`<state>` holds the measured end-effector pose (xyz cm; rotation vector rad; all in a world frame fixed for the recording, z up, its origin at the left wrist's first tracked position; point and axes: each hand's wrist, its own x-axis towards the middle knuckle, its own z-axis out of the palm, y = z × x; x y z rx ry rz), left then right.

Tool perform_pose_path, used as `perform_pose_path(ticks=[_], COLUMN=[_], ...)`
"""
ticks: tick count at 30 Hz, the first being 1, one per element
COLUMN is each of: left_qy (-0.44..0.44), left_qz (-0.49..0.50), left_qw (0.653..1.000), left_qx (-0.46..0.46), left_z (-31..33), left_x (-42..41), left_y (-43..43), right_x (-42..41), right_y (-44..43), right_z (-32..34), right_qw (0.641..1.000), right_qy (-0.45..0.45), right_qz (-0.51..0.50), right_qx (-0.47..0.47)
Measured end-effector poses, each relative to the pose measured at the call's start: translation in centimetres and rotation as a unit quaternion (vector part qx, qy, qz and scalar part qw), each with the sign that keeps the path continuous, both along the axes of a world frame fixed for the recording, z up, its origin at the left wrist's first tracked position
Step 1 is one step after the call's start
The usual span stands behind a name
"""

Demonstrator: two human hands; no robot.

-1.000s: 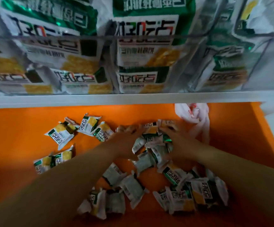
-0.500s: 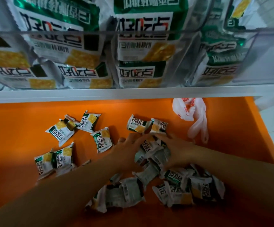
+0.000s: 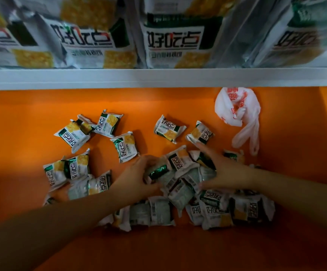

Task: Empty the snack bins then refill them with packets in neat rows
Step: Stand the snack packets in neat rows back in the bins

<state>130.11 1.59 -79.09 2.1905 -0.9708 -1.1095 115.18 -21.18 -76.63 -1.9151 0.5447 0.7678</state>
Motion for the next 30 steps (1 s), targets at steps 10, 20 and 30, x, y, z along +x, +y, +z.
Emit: perform_pose_path(ticks=[10, 20, 30], left_qy=[0.090, 0.220, 0.239], left_qz=[0.011, 0.008, 0.013], left_qw=[0.994, 0.972, 0.968], left_qx=[0.057, 0.079, 0.075], left_z=[0.2, -0.3, -0.6], left_x=[2.2, 2.1, 1.2], left_y=[-0.8, -2.3, -3.1], right_x=[1.0, 0.9, 1.6], right_y=[-1.7, -1.6, 0.1], right_z=[-0.8, -0.7, -1.4], right_qw=[0.949, 0.926, 0.920], right_qy=[0.106, 0.222, 0.168], right_qz=[-0.281, -0.251, -0.283], right_qx=[0.099, 0.174, 0.212])
